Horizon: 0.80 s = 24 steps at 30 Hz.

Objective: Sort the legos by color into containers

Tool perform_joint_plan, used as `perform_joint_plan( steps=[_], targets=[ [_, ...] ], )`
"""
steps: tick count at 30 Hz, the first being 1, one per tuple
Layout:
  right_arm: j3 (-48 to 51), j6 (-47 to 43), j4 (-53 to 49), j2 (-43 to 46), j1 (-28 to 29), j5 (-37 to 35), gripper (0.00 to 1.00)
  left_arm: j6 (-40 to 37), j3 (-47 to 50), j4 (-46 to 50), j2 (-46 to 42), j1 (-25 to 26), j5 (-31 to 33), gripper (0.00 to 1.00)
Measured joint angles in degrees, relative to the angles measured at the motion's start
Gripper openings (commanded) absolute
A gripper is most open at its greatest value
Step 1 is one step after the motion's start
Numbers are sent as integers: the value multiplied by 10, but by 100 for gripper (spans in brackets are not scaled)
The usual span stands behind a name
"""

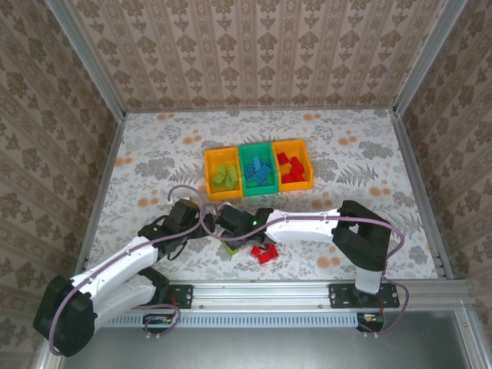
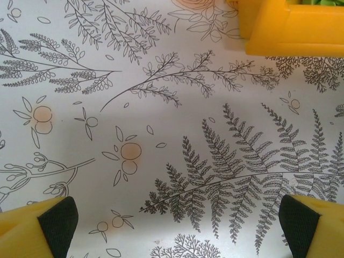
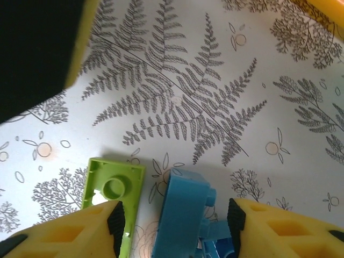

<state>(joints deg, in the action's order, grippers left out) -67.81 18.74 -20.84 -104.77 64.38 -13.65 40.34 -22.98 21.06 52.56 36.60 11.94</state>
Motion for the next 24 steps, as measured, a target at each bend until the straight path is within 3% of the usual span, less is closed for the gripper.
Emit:
perform_joint_plan(
  steps=[24],
  targets=[
    [-28,5,-23,-33,0,8,47,5,16,4,-35,-4,-5,100]
  ],
)
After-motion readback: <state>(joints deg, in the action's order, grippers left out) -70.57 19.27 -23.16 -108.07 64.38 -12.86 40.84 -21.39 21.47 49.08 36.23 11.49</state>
